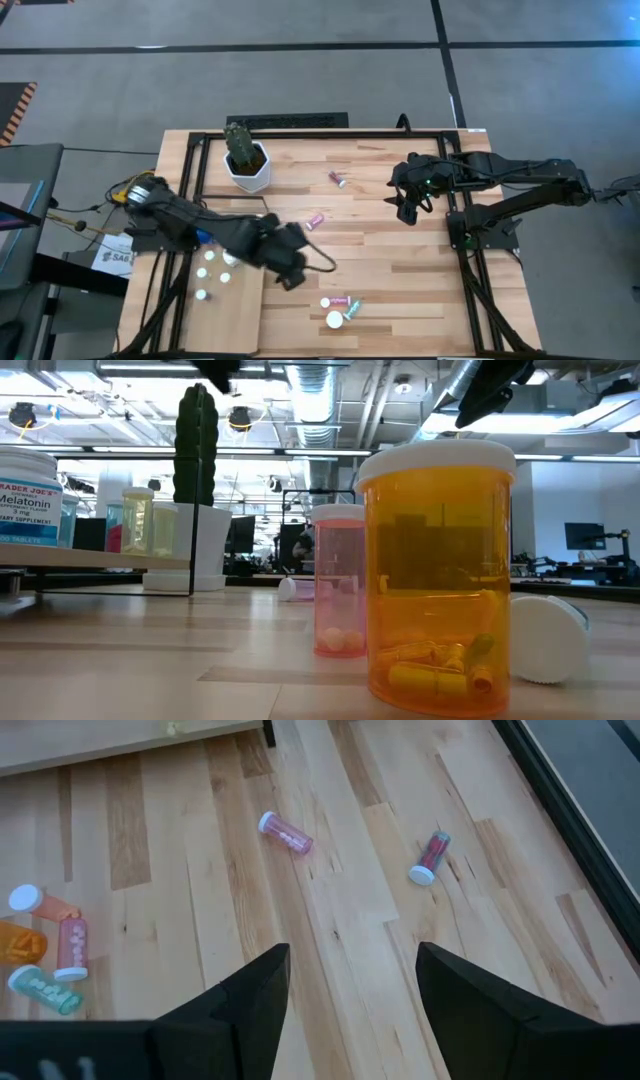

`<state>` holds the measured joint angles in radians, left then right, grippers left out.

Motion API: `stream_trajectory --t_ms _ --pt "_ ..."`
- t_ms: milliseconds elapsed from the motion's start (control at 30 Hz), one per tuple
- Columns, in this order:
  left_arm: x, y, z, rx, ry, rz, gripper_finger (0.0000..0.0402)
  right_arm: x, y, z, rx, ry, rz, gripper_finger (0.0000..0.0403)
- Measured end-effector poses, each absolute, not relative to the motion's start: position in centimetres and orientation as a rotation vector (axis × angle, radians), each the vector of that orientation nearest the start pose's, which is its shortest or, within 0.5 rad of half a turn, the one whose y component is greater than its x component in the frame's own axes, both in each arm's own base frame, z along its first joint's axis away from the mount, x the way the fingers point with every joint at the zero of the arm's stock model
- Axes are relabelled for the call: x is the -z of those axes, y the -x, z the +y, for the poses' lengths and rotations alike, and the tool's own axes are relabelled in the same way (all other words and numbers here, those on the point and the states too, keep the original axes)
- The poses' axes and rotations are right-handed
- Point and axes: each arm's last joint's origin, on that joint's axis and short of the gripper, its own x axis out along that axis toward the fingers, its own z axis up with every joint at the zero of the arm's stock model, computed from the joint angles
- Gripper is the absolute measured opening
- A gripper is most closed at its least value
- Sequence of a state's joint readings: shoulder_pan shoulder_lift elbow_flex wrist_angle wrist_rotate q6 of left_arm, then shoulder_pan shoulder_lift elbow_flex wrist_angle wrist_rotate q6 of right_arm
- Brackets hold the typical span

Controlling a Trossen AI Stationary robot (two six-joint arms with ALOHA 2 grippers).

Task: Pick and place medicine bottles onto shelf by color
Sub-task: Put the pink pill bottle on the shelf

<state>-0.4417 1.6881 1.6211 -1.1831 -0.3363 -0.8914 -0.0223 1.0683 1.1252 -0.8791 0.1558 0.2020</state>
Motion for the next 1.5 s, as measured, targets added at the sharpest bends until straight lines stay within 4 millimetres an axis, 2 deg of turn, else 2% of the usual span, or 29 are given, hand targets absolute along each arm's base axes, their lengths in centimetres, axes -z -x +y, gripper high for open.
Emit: stream_trajectory --t_ms 167,300,600,900,1267,1500 --pt "-31.1 -34.2 -12.3 -0.402 0.286 1.110 0.0156 -33.8 -19.9 -0.9 0.250 -0.135 0.801 0.0240" --pt "-29.9 -36.6 -11.5 -0.422 0.310 1.133 0.0156 -33.8 -19.9 -0.9 0.250 -0.135 0.801 0.0240" --pt "-26.6 -40.0 -9.4 -0.439 0.352 1.178 0.0156 -33.8 -19.9 -0.9 0.250 -0.135 0.801 0.0240" --pt "-25.8 -40.2 -6.9 -0.399 0.234 1.256 0.0156 -33.8 -19.9 -0.9 0.250 -0.135 0.801 0.0240" --pt "-25.7 -40.1 -5.0 -0.231 0.072 1.341 0.0155 -33.8 -19.9 -0.9 0.250 -0.135 0.801 0.0240" --pt "-26.0 -39.2 -3.5 -0.288 -0.049 1.417 0.0155 -34.6 -20.7 -0.9 0.242 -0.145 0.692 0.0240"
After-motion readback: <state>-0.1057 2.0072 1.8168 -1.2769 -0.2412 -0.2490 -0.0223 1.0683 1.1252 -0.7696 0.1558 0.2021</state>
